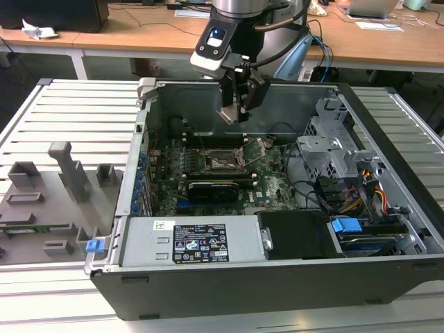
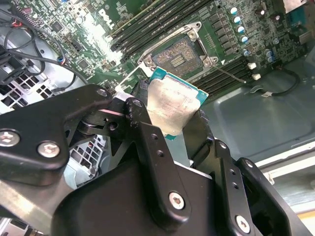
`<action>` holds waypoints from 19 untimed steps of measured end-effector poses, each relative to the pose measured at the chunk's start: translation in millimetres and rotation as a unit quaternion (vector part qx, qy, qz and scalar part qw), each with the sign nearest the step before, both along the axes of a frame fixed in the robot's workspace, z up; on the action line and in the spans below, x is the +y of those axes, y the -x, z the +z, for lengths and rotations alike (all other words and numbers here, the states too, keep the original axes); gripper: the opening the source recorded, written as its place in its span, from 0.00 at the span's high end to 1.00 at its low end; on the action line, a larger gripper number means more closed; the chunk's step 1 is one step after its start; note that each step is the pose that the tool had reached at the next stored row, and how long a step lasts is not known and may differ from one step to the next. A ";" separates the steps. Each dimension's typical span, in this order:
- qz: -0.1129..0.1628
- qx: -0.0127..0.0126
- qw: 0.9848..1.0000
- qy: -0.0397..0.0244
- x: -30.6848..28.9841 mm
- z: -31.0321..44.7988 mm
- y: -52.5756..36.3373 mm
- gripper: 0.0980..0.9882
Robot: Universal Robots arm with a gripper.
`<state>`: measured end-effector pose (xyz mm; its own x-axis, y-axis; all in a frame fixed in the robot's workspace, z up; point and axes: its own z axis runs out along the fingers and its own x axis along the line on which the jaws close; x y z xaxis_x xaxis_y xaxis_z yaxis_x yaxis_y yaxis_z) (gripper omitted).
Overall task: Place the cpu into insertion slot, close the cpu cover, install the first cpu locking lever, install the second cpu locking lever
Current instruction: 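Place the cpu into insertion slot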
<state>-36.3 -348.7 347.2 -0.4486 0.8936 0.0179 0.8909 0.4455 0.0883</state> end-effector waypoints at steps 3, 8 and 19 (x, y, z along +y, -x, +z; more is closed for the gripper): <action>-0.001 0.000 1.000 0.000 0.0 -0.6 0.0 0.52; -0.004 0.000 1.000 0.000 0.0 -2.2 0.0 0.52; -0.027 0.005 1.000 0.001 0.0 -9.7 0.0 0.52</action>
<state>-36.3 -348.6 337.5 -0.4003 0.9162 0.0209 0.9141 0.3976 0.0792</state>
